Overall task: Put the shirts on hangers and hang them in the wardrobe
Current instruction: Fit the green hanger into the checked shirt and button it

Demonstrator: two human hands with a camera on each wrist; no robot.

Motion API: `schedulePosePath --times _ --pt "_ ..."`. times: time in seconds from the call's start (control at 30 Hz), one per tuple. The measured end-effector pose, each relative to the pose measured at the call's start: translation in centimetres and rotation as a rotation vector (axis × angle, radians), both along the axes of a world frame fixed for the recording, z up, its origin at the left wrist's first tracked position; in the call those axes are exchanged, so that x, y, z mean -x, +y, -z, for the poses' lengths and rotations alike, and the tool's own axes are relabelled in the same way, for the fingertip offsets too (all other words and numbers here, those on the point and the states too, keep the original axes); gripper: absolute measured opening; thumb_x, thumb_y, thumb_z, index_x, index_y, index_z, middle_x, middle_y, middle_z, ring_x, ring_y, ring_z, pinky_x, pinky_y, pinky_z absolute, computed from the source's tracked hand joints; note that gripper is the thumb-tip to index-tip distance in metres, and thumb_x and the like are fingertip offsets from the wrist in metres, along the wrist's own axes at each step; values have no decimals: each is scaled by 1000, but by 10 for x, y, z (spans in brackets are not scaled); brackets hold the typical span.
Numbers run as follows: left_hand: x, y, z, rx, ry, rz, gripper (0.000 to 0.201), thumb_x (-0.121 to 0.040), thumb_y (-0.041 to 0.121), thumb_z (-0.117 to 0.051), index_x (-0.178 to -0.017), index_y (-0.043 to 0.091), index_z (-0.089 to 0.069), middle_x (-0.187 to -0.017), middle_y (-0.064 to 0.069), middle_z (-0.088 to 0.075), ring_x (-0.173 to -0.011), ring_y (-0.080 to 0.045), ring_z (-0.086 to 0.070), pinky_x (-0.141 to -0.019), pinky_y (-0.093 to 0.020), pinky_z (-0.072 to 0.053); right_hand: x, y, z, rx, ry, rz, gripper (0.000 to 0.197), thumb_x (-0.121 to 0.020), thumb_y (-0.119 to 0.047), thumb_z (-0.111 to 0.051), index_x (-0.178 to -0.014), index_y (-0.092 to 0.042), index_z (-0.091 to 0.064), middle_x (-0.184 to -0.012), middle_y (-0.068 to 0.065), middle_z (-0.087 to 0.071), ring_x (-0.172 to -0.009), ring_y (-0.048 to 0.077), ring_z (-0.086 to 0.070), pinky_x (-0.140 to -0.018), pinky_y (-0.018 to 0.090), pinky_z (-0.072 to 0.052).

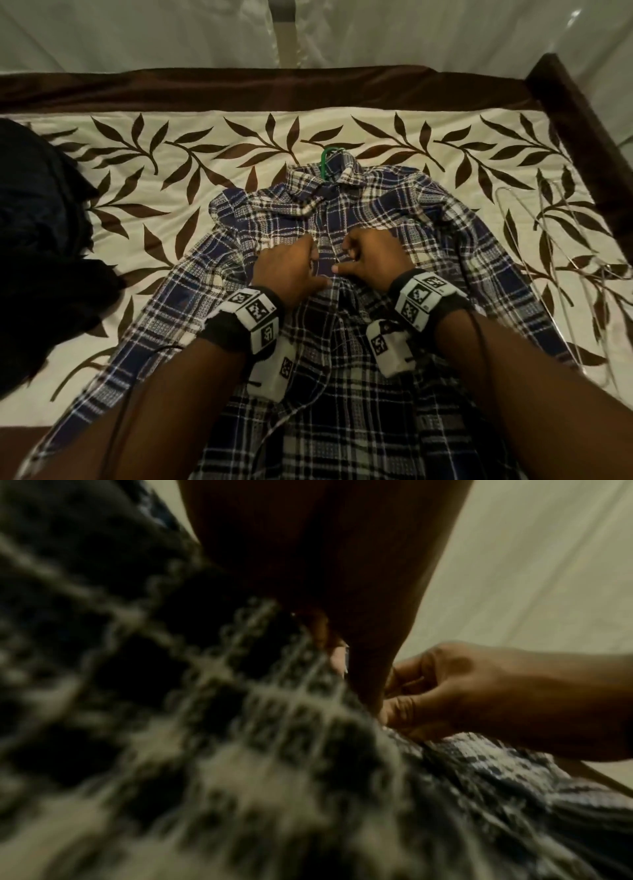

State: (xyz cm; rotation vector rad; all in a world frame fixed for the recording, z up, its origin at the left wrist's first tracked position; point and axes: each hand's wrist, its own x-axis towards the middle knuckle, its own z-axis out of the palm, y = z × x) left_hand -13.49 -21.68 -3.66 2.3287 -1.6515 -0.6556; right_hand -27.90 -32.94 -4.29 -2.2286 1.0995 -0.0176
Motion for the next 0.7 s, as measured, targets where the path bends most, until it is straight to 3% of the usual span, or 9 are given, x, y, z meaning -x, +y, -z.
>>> schedulePosePath --times 0.13,0.23,0.3,0.4,0.53,0.7 --pt "5 11 1 -32 -88 97 18 -86 27 -68 -81 29 -50 -78 9 -62 -83 -21 -62 -87 -39 -48 3 -3 -5 -56 -2 -16 14 -80 -16 -78 -89 -19 -68 -78 -7 -64 -71 9 -61 -63 24 -48" --pt "-6 17 -9 -137 -32 100 25 -83 22 -73 -71 29 -52 -78 10 -62 -80 -16 -62 -77 -35 -52 17 -9 -13 -110 -82 26 7 -83 -5 -70 -84 -11 -73 -75 -9 -65 -67 2 -59 -56 11 -41" --pt "-14 19 -18 -197 40 95 20 -81 27 -78 -72 24 -61 -74 11 -64 -75 -10 -63 -70 -31 -53 28 -14 -16 -111 -107 71 7 -85 -7 -69 -82 -11 -73 -78 -7 -67 -70 4 -60 -58 14 -43" --pt "-11 10 -23 -40 176 20 20 -89 31 -72 -78 15 -67 -73 5 -66 -66 -8 -62 -63 -24 -51 32 -16 -15 -68 -126 130 8 -87 -13 -72 -79 -15 -71 -79 -4 -69 -70 5 -62 -62 20 -46" --pt "7 -19 -18 225 278 -120 13 -93 8 -62 -89 15 -73 -82 4 -68 -72 -5 -61 -63 -15 -42 13 -8 -12 29 -258 121 16 -81 -28 -81 -90 -19 -71 -79 -7 -67 -71 6 -62 -62 19 -49" --pt "8 -45 10 235 266 -308 19 -89 -1 -58 -88 14 -70 -85 -3 -71 -79 -21 -67 -73 -32 -57 -16 -4 -4 145 -102 -52 24 -80 -28 -78 -98 -16 -67 -86 -5 -63 -77 13 -60 -63 28 -48"
